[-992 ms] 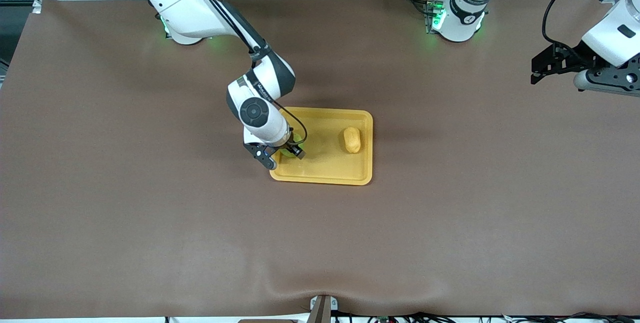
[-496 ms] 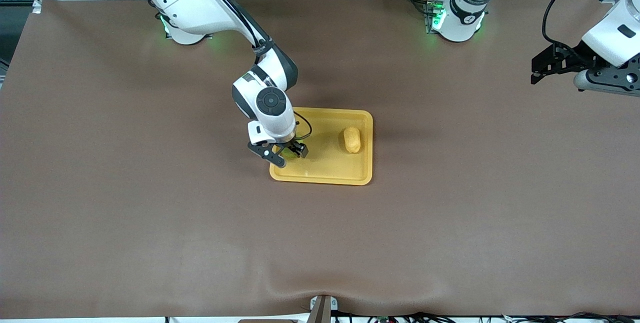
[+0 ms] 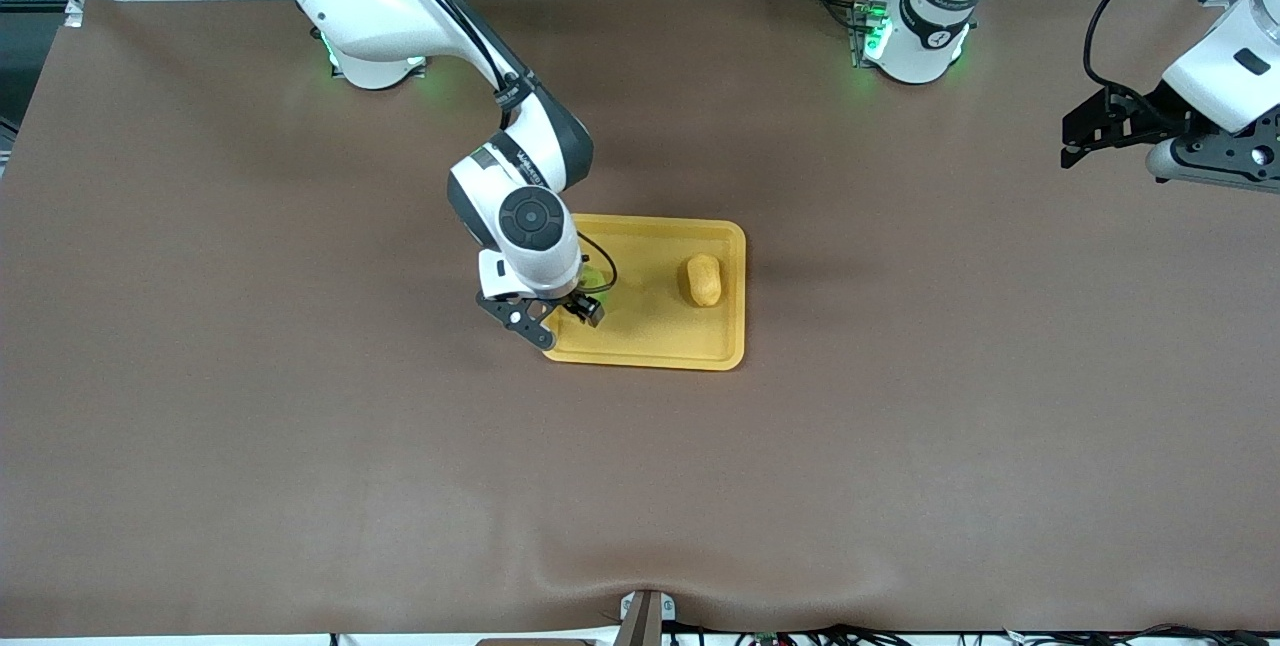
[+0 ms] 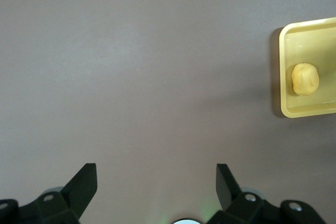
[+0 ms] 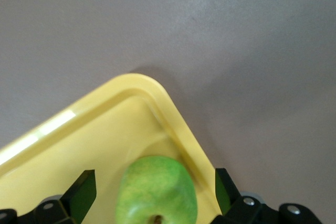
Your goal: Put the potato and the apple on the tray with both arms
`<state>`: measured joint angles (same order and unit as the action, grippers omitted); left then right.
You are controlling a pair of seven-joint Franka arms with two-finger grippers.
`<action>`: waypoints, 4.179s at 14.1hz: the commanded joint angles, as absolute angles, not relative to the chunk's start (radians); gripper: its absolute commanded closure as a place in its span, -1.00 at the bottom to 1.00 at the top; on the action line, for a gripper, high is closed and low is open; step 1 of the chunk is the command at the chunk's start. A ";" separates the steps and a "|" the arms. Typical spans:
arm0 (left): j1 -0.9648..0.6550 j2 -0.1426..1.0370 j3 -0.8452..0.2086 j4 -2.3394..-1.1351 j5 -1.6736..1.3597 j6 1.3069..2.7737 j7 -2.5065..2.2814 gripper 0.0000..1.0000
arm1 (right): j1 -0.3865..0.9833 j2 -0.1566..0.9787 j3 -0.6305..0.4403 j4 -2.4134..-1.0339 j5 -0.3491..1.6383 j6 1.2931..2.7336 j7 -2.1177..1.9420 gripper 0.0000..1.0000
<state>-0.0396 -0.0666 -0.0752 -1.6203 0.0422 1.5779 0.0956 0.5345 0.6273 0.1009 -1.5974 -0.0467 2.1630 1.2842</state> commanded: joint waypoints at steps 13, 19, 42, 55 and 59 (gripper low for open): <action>-0.035 -0.064 -0.083 -1.600 0.041 1.560 0.100 -1.00 | 0.273 0.347 0.227 -1.758 0.009 2.137 1.114 -1.00; -0.035 -0.063 -0.083 -1.600 0.040 1.560 0.100 -1.00 | 0.189 0.293 0.347 -1.767 0.009 2.137 1.114 -1.00; -0.034 -0.055 -0.083 -1.600 0.037 1.565 0.100 -1.00 | -0.009 0.101 0.181 -1.459 -0.064 1.496 0.131 -1.00; -0.034 -0.055 -0.083 -1.600 0.032 1.566 0.100 -1.00 | 0.000 0.077 -0.132 -1.344 0.069 1.333 -0.193 -1.00; -0.034 -0.051 -0.081 -1.598 0.032 1.568 0.100 -1.00 | 0.002 0.064 -0.172 -1.351 0.064 1.307 -0.213 -1.00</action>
